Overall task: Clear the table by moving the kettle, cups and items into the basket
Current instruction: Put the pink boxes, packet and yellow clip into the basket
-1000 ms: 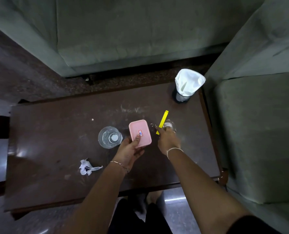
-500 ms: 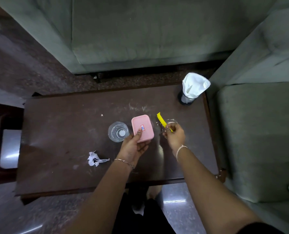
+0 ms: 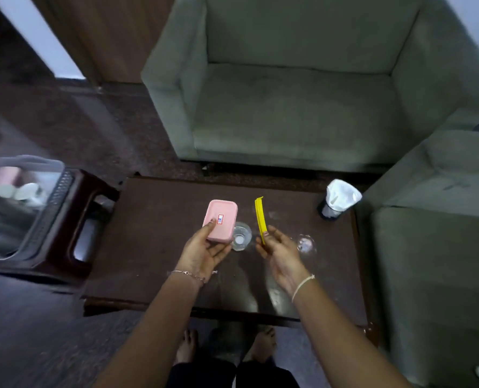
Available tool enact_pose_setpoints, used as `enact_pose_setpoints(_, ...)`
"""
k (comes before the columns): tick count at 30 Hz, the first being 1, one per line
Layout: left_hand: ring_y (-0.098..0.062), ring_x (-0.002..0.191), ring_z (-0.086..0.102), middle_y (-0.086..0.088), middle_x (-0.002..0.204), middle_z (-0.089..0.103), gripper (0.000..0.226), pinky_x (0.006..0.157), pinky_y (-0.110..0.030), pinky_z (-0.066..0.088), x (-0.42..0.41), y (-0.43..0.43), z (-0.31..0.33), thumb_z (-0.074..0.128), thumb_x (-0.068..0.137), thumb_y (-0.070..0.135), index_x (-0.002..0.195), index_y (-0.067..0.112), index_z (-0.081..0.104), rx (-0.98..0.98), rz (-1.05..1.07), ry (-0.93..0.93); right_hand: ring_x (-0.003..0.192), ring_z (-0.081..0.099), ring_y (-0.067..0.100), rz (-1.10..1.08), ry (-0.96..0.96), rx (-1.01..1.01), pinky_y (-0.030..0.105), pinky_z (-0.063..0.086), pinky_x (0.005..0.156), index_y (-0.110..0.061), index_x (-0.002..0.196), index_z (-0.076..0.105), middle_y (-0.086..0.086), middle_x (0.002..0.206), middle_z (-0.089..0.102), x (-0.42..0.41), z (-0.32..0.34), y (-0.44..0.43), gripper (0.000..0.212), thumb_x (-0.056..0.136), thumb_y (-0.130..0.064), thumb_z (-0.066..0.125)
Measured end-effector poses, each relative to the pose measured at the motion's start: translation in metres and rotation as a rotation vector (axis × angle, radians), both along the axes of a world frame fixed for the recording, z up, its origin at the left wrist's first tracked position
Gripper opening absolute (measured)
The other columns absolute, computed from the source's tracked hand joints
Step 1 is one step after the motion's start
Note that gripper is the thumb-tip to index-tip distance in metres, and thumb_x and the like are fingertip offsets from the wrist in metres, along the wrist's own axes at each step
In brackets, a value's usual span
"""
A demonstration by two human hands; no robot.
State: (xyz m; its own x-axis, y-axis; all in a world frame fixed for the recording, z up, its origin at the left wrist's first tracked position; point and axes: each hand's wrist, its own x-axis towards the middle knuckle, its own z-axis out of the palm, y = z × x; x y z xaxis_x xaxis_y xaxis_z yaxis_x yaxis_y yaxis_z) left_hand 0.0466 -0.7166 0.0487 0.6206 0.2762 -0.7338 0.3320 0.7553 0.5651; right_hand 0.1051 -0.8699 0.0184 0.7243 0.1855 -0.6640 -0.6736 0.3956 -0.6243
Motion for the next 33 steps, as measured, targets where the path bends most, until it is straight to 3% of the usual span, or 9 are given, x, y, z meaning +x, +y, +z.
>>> enact_pose_setpoints(4,-0.026,0.085,0.067,-0.014,0.097,0.067,0.022,0.076,-0.037,0.056,-0.036,0.047,0.025,0.06,0.091,0.03,0.102,0.012,0.064,-0.015,0.096,-0.072,0.063,0.06,0.007,0.186,-0.056,-0.034,0.016,0.049,0.055,-0.009,0.095,0.065,0.005,0.08,0.066,-0.028,0.032,0.047,0.014,0.093,-0.001,0.054)
enact_pose_setpoints(10,-0.023,0.077,0.066,-0.011,0.088,0.067,0.02,0.065,-0.033,0.06,-0.108,0.131,0.049,0.063,0.088,0.021,0.105,0.011,0.063,0.014,0.185,-0.12,0.065,0.055,0.004,0.326,-0.106,-0.034,0.014,0.047,0.057,-0.013,0.098,0.066,-0.004,0.079,0.064,-0.077,0.066,0.14,0.018,0.093,0.0,0.055)
enact_pose_setpoints(21,-0.018,0.071,0.068,-0.006,0.082,0.072,0.012,0.064,-0.028,0.058,-0.242,0.283,0.074,0.066,0.087,0.014,0.099,0.015,0.065,0.158,0.29,-0.145,0.062,0.063,0.004,0.578,-0.125,0.072,0.017,0.051,0.055,-0.011,0.103,0.064,0.0,0.083,0.068,-0.2,0.091,0.312,0.017,0.091,-0.002,0.058)
enact_pose_setpoints(25,-0.021,0.076,0.068,-0.007,0.082,0.073,0.013,0.071,-0.03,0.056,-0.264,0.317,0.071,0.064,0.088,0.015,0.101,0.015,0.065,0.142,0.355,-0.158,0.062,0.063,0.003,0.66,-0.133,0.066,0.019,0.05,0.058,-0.014,0.101,0.064,-0.001,0.082,0.071,-0.215,0.1,0.358,0.014,0.091,-0.005,0.059)
enact_pose_setpoints(30,-0.021,0.073,0.07,-0.011,0.087,0.072,0.014,0.068,-0.029,0.056,-0.264,0.359,0.062,0.062,0.089,0.014,0.103,0.011,0.063,0.128,0.437,-0.146,0.07,0.063,0.008,0.725,-0.142,0.039,0.021,0.049,0.062,-0.012,0.11,0.062,0.001,0.09,0.07,-0.207,0.101,0.408,0.018,0.092,-0.011,0.061)
enact_pose_setpoints(33,-0.023,0.076,0.069,-0.012,0.089,0.071,0.018,0.068,-0.03,0.055,-0.25,0.391,0.062,0.063,0.088,0.013,0.106,0.009,0.062,0.135,0.449,-0.13,0.07,0.061,0.008,0.735,-0.149,0.033,0.02,0.048,0.062,-0.013,0.104,0.063,-0.001,0.086,0.07,-0.191,0.1,0.442,0.012,0.093,-0.013,0.06)
